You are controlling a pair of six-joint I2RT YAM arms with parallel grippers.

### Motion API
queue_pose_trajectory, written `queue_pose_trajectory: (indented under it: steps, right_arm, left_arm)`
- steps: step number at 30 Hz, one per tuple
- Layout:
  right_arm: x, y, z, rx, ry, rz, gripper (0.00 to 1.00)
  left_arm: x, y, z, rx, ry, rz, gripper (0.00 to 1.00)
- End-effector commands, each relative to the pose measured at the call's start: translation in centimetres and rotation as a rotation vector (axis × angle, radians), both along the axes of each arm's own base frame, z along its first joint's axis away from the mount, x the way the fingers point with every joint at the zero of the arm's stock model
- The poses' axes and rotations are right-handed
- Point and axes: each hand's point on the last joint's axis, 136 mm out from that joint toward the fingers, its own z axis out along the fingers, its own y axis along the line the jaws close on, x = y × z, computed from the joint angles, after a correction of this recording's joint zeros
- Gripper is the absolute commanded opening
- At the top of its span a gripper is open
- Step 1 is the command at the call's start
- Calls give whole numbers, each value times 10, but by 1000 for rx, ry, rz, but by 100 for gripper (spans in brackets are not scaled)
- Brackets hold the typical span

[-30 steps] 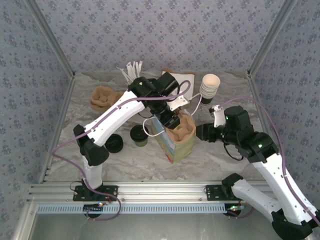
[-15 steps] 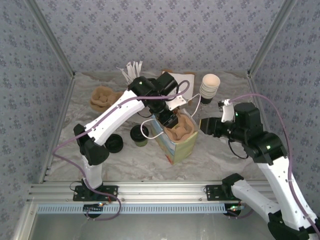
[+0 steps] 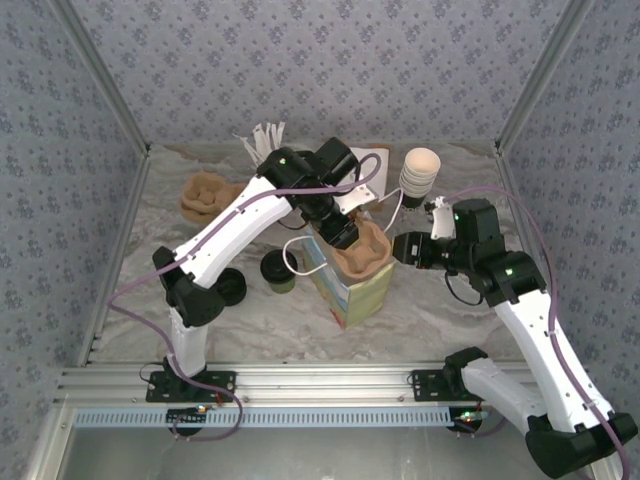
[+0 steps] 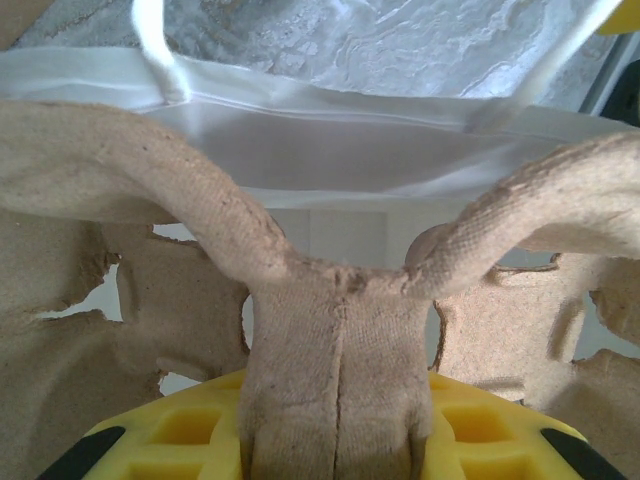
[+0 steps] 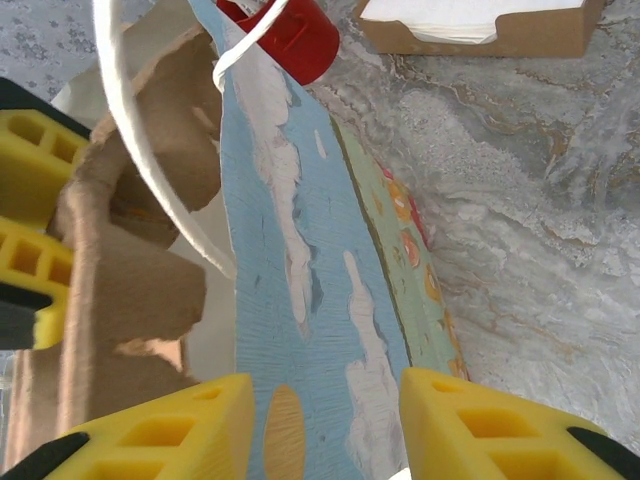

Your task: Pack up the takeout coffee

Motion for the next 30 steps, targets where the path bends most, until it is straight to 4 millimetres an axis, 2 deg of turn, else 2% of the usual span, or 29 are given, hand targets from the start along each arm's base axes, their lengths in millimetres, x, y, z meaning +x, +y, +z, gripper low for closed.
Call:
queue_pose_trajectory:
  steps: [1,12,17,22,30]
  right_arm:
    - [-5,3,0,13,-14,35,45]
    - [-10,2,-5,4,-2,49,45]
    - [-8,2,2,24,-22,39,46]
    - [-3,4,14,59,-51,26,48]
    - [3,7,24,115,-67,19,52]
  left_arm:
    - [2,6,-3,31,3,12,16]
    - [2,11,-22,101,13,-13,15]
    - [-14,9,-27,118,40,-73,15]
    - [-18,8,-32,161,23,-105,16]
    - [-25,2,-41,191,-11,-186,19]
